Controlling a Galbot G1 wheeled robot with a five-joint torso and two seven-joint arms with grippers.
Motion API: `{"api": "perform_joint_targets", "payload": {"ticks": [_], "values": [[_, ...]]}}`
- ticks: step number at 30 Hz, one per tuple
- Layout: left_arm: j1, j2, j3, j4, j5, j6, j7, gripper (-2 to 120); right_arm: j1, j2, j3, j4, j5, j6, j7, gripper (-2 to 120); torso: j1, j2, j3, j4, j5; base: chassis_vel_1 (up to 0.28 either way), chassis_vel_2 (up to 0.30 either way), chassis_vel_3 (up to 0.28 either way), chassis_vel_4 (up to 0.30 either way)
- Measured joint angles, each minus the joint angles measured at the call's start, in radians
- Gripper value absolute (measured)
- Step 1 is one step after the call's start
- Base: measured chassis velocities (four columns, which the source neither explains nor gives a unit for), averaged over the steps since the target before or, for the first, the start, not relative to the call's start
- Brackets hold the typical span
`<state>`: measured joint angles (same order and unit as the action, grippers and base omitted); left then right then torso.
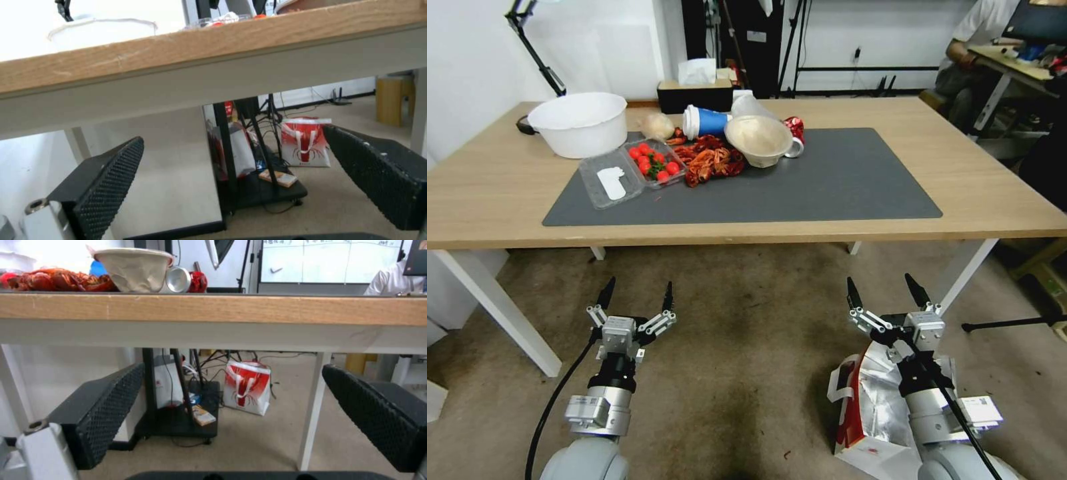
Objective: Pick up the food delivery bag from the floor and place it on the table.
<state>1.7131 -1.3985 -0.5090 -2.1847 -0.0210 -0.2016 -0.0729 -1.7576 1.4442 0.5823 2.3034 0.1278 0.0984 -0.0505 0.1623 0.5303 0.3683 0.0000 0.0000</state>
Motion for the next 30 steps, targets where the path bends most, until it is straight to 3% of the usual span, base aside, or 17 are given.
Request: {"api": "perform_joint_targets", "payload": {"ticks": [30], "values": [[0.009,-0.007,0.003,-0.020,0.008,0.006,0.013,100,0.002,-0.001,0.012,0.011,0.023,0.001,-0.009,100,-0.043,-0.119,-0.076,0.0000,0.0000,0.000,0.000,0.000,0.000]]}}
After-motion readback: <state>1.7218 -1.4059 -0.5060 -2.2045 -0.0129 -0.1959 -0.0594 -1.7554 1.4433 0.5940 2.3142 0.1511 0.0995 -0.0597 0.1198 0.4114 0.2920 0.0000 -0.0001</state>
